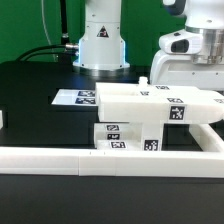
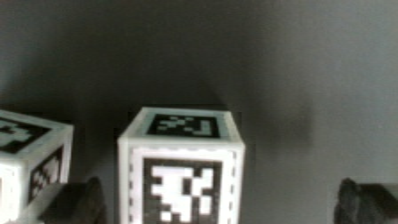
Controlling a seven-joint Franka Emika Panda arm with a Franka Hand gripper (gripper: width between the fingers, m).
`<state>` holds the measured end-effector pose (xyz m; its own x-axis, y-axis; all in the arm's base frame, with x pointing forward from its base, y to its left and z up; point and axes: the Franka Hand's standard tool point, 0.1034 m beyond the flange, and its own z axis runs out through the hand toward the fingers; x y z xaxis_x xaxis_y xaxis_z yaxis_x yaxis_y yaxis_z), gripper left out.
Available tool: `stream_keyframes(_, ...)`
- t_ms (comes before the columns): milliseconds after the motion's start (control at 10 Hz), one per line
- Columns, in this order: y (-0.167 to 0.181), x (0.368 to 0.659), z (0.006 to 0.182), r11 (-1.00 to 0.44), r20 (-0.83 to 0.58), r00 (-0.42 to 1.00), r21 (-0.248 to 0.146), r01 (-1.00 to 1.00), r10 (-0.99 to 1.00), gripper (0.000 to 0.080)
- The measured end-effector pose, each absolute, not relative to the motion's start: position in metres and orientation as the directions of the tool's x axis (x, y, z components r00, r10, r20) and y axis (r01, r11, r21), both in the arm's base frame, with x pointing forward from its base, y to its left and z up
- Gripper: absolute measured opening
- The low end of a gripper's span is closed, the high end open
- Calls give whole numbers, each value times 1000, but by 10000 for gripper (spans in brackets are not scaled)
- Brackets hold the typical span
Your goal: Assemble chair
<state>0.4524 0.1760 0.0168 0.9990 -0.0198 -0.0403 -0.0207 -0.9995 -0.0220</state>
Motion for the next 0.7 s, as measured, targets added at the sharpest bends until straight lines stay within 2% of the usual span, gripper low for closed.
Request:
stream_keyframes(500, 174, 446, 7, -1000, -46, 999, -16, -18, -17, 649)
stream_keyframes(600, 173, 446, 7, -1000, -47, 999, -15, -19, -19, 525)
stream_keyframes(700, 172, 446, 7, -1000, -47, 999, -15, -22, -21, 525)
